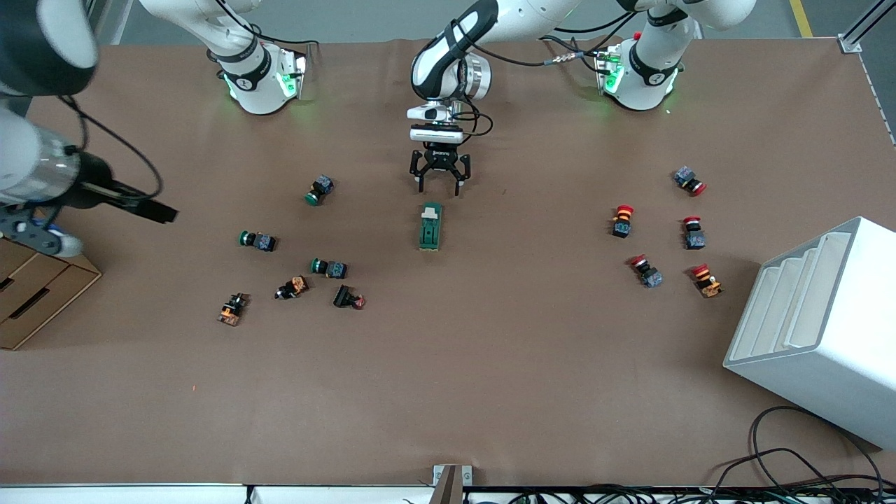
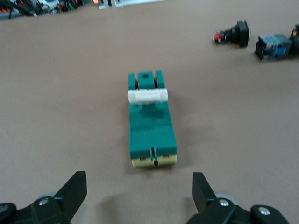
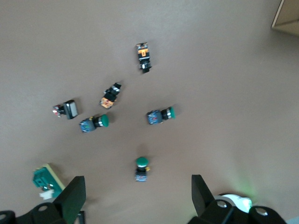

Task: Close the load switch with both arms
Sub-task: 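Lower the left gripper onto the switch body while the right gripper reaches in, then bring the right gripper to the white lever while the left gripper holds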

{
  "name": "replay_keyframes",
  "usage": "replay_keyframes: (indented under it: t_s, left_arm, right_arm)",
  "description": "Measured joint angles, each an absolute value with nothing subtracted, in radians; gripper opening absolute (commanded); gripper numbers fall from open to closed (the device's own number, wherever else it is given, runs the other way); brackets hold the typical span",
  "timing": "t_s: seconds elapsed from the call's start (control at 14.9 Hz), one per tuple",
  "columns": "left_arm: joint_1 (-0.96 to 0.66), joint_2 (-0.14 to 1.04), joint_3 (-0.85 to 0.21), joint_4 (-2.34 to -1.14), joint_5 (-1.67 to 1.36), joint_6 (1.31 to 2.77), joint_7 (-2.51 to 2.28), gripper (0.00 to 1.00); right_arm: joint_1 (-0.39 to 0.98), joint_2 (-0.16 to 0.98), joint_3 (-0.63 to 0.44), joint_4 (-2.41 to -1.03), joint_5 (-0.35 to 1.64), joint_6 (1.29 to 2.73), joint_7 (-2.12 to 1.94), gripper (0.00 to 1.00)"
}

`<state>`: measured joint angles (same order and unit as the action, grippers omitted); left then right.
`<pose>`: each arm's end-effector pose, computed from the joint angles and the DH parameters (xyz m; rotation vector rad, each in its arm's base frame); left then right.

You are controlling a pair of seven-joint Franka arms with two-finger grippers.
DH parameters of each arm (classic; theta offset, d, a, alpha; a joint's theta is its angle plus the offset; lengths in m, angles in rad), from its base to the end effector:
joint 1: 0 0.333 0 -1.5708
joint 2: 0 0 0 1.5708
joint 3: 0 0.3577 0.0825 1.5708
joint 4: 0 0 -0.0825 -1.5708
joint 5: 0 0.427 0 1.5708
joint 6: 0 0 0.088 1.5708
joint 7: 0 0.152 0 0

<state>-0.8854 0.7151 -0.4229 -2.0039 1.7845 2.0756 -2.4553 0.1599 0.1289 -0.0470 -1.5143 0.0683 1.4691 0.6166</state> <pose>0.2426 -0.5904 0.0777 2.7412 -0.2599 1.4504 0.6146 0.0823 0.5640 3.0262 -0.7773 -0.2894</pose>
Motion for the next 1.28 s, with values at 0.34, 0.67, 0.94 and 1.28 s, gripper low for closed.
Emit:
replay_keyframes:
  t_s: [0.34,0.67,0.94,1.28]
  left_arm:
    - [-0.885,0.764,-0.416,-2.0,1.888,2.035,-2.536,1.0]
    - [-0.886,0.783,-0.415,-1.984,1.91,2.013,-2.538,1.0]
    - [-0.888,0.785,-0.415,-1.984,1.912,2.006,-2.538,1.0]
    - [-0.89,0.787,-0.415,-1.984,1.913,1.996,-2.538,1.0]
  right_arm:
    - [0.304,0.152,-0.045,-1.521,0.068,1.526,0.952,1.0]
    - [0.411,0.225,-0.045,-1.53,0.068,1.634,1.257,1.0]
    - [0.503,0.305,-0.045,-1.533,0.069,1.734,1.543,1.0]
    - [0.612,0.404,-0.045,-1.535,0.069,1.897,1.839,1.0]
